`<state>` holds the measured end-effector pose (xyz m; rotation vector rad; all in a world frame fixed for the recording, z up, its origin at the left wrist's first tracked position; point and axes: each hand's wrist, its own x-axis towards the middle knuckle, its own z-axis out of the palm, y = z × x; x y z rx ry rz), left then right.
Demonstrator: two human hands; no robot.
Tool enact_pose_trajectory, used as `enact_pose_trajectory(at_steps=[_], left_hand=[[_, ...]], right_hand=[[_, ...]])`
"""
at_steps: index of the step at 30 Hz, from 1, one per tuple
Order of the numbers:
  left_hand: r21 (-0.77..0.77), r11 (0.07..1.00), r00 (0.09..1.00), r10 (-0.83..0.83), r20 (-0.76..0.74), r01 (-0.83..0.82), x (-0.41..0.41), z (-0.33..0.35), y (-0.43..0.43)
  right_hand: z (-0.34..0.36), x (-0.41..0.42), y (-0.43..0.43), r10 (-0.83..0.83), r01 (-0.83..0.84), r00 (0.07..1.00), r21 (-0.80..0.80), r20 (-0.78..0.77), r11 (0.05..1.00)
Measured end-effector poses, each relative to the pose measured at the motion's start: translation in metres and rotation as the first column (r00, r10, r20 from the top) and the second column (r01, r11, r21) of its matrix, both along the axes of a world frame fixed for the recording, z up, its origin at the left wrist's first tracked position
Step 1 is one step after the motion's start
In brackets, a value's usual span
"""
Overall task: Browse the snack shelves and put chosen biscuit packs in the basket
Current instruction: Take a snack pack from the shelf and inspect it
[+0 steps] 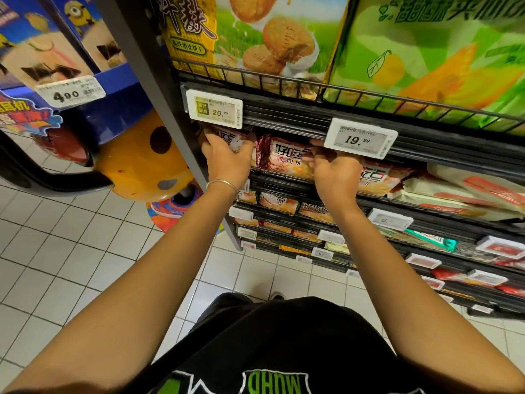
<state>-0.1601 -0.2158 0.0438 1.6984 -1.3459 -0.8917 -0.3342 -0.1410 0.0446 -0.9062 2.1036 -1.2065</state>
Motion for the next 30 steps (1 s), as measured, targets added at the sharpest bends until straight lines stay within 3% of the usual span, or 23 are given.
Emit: enact_pose_trajectory(at_steps=[5, 12, 16, 20, 26, 30], left_hand=[[0.013, 0.999, 0.999, 0.046, 0.022, -0.046, -0.005, -0.001, -0.005], [-0.031, 1.0, 0.999, 0.003, -0.04, -0.004, -0.004, -0.004, 0.023], [-0.216, 0.965, 0.984, -0.124, 0.127, 0.149, 0.0, -0.006, 0.048], [-0.284, 0.882, 0.925, -0.34, 0.171, 0.377, 0.001, -0.008, 0.053], [-0.338, 0.844, 0.909, -0.392, 0.14, 0.416, 0.0, -0.002, 0.043], [-0.401, 0.817, 0.907, -0.406, 0.112, 0.415, 0.0, 0.006, 0.044]], right_hand=[[0.003, 0.002, 0.0, -0.034, 0.044, 0.987, -0.063, 0.157, 0.997], [0.016, 0.01, 0.01, 0.024, 0.093, 0.944, -0.336, 0.33, 0.937], [0.017, 0.009, 0.013, 0.097, 0.042, 0.942, -0.4, 0.32, 0.915], [0.013, 0.004, 0.018, 0.153, -0.011, 0.937, -0.412, 0.314, 0.911], [0.014, 0.001, 0.025, 0.16, -0.032, 0.947, -0.414, 0.278, 0.91], [0.014, 0.004, 0.031, 0.021, 0.169, 0.927, -0.467, 0.375, 0.868]])
